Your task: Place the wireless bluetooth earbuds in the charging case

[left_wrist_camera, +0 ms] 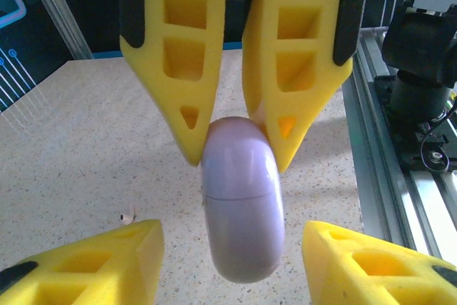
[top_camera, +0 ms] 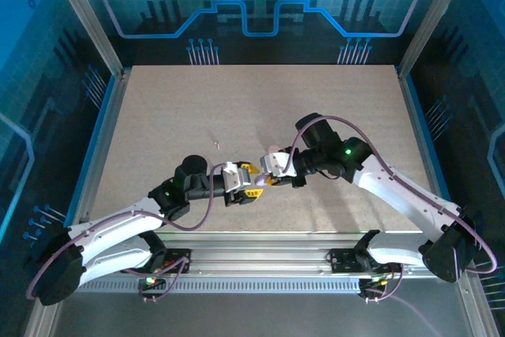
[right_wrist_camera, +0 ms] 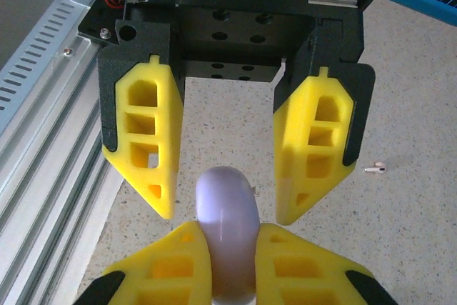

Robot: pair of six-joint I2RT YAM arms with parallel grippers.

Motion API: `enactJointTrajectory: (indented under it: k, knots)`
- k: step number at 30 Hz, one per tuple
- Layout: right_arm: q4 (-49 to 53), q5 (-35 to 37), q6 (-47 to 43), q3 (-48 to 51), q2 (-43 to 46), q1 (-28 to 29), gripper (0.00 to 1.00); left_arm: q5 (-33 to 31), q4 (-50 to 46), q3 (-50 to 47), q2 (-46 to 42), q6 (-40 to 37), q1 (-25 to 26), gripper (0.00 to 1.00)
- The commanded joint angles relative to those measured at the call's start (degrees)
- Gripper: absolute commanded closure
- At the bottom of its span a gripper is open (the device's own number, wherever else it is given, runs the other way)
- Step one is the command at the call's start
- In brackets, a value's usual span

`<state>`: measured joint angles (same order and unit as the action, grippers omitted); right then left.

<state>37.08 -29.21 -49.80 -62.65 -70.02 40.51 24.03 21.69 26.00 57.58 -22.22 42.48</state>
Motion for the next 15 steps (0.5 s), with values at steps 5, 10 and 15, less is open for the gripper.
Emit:
enactJointTrajectory:
  k: [5,10,15]
  knots:
    - [-2.4,-0.1,-0.1,0.5,-0.6,1.4,0.87,2.0,0.7,1.9,0.7,0.9,-0.3,0.54]
    - [-2.6,-0.5,0.0,0.5,-1.2,1.6,0.87,2.0,1.9,1.9,1.6,1.7,-0.3,0.58]
    - [-2.6,-0.1,0.0,0.5,-1.4,1.7,0.87,2.1,2.3,2.0,1.8,2.1,-0.2,0.62]
